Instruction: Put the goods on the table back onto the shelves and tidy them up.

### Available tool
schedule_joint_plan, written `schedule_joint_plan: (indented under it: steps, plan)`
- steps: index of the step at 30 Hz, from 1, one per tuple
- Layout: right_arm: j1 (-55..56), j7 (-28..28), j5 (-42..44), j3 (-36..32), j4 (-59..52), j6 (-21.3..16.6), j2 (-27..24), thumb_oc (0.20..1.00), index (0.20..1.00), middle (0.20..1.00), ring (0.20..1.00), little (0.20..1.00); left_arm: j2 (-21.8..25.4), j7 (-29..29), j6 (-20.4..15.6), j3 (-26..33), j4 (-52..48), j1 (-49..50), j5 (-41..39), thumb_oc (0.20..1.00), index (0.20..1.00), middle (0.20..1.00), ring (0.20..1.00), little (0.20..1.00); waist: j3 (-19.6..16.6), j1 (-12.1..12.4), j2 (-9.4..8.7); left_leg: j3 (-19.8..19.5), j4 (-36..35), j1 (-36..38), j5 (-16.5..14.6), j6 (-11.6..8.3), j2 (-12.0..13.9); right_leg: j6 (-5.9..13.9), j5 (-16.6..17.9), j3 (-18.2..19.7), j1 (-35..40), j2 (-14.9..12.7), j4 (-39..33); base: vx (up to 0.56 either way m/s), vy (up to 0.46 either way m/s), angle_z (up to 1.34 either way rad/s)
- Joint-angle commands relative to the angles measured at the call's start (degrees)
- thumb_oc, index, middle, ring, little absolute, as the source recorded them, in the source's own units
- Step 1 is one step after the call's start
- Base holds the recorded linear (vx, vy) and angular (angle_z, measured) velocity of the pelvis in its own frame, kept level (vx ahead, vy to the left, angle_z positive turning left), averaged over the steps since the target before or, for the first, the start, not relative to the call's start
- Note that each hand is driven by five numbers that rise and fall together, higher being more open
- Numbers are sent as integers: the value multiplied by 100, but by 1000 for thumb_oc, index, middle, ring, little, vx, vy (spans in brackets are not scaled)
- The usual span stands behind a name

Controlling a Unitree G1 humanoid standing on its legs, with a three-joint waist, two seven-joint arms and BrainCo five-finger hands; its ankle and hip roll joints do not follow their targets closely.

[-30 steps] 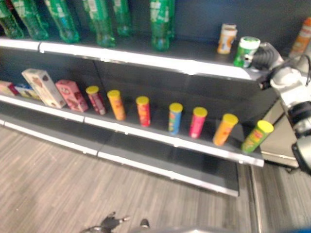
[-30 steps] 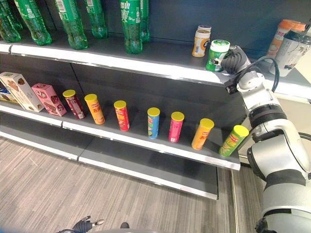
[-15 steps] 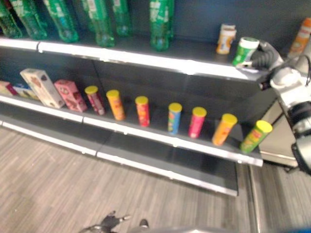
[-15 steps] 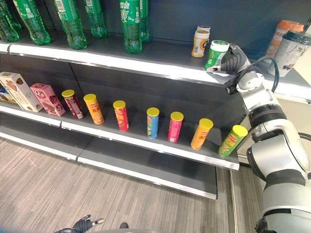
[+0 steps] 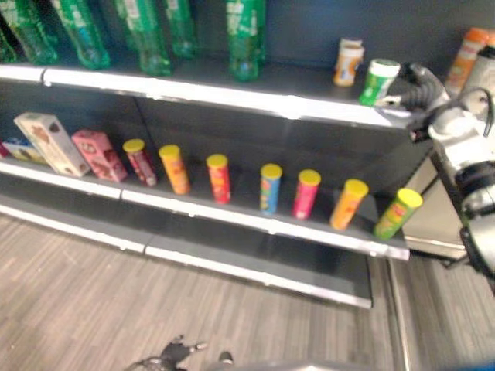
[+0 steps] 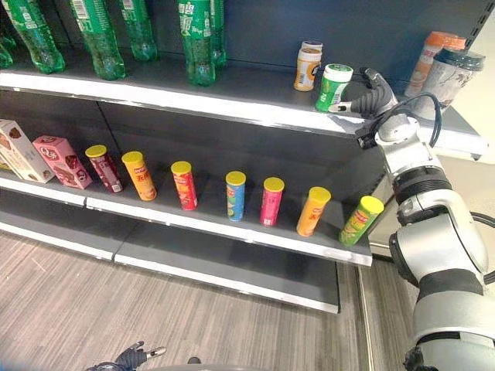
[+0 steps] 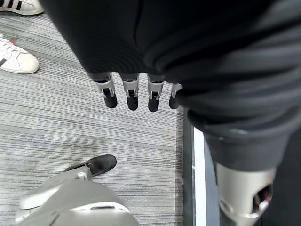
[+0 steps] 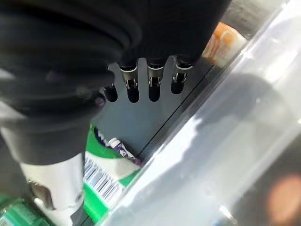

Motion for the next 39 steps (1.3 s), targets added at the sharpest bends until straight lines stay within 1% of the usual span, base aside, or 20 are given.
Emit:
schedule_joint_plan:
  steps: [1, 10, 18, 30, 39]
  plan:
    - [-883, -115, 239, 188, 296, -91, -25, 1000, 1000, 1000, 1000, 1000, 268, 53, -106, -160, 161, -475, 103, 1000, 1000, 1000, 1000, 1000, -11, 65, -55, 694, 41, 672, -581, -536, 322, 215, -288, 50, -149, -52, 150, -22, 27, -5]
    - [-790, -61, 368, 136, 146, -111, 53, 1000, 1000, 1000, 1000, 1000, 243, 49, -99, -123, 151, -419, 81, 1000, 1000, 1000, 1000, 1000, -27, 77, -72, 700, 41, 683, -599, -532, 313, 220, -272, 44, -136, -68, 132, -2, 4, -2]
    - [-773, 20, 498, 113, 60, -96, 223, 1000, 1000, 1000, 1000, 1000, 239, 42, -83, -80, 166, -367, 66, 1000, 1000, 1000, 1000, 1000, -20, 117, -82, 670, 41, 657, -588, -534, 296, 222, -270, 6, -120, -87, 151, 0, 0, 0]
    - [-832, -7, 353, 147, 226, -48, 392, 1000, 1000, 1000, 1000, 1000, 246, 76, -62, -71, 155, -419, -3, 1000, 1000, 1000, 1000, 1000, -27, 161, -103, 645, 41, 644, -587, -525, 278, 226, -272, -32, -130, -115, 209, 0, 0, 0]
    - [-954, -87, 85, 151, 478, 25, 724, 1000, 1000, 1000, 1000, 1000, 270, 109, -44, -24, 178, -426, -28, 1000, 1000, 1000, 1000, 1000, -27, 209, -109, 611, 41, 643, -601, -508, 252, 228, -271, -92, -104, -139, 225, 0, 0, 0]
